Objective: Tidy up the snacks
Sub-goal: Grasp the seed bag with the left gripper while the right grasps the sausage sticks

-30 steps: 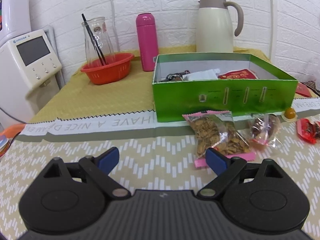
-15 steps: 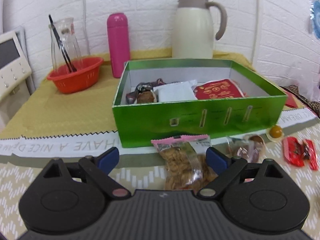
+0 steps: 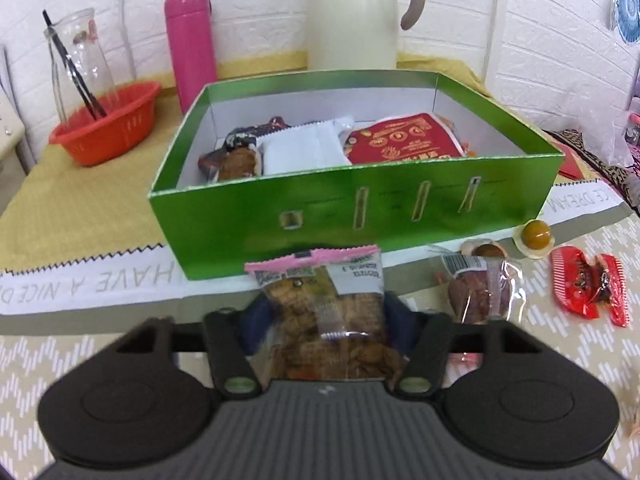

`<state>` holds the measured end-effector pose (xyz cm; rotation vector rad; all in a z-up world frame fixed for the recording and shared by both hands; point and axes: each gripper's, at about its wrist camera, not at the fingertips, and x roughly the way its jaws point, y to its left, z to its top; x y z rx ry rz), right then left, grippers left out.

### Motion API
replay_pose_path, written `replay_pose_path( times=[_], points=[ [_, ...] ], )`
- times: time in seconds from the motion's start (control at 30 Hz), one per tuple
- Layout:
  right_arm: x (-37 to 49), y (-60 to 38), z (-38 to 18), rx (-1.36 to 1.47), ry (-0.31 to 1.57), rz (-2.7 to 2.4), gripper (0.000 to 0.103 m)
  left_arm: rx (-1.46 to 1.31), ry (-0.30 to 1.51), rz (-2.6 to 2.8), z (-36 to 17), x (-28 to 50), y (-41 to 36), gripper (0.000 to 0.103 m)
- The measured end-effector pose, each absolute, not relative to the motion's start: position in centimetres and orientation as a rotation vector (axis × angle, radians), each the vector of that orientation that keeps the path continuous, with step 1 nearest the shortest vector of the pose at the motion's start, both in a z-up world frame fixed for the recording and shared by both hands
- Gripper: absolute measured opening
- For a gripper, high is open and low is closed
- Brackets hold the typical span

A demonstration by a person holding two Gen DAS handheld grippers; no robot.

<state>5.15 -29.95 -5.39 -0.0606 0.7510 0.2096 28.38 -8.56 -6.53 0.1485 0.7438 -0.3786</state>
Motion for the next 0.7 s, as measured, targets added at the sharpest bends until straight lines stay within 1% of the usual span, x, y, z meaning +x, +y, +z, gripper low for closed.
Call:
replay_pose_path(
  times=[0.03,0.1,0.23,0.37,0.53,0.7],
  points=[
    [5.1,-29.9,-5.2,-0.053,0.751,0.211,0.039,0.138,0.742,-0.393,-6.5,28.2,-8.4,0.053],
    [5.0,-29.7,-5.2,-0.035,0.754,0.220,0.039,0.111,0.738,-0.405,-6.5,27.6,-7.9,0.050],
    [4.7,-28.9,-4.6,-0.035,0.727,0.220,0.038,0.050,0.699,-0.396,-6.0,25.6,-6.2,0.049],
    [5.7,-28.1,-1.8,-0.016,0.649,0.205,0.039,0.079,0.566,-0.317,-4.1,21.3,-5.1,0.049],
    [9.7,-25.0,0.6,0.036,0.547,0.107,0.039,0.123,0.456,-0.259,-2.0,16.8,-6.0,0.049],
    [10.7,-22.0,0.9,0.070,0.495,0.074,0.040,0.079,0.462,-0.255,-1.9,15.5,-5.7,0.049]
  ],
)
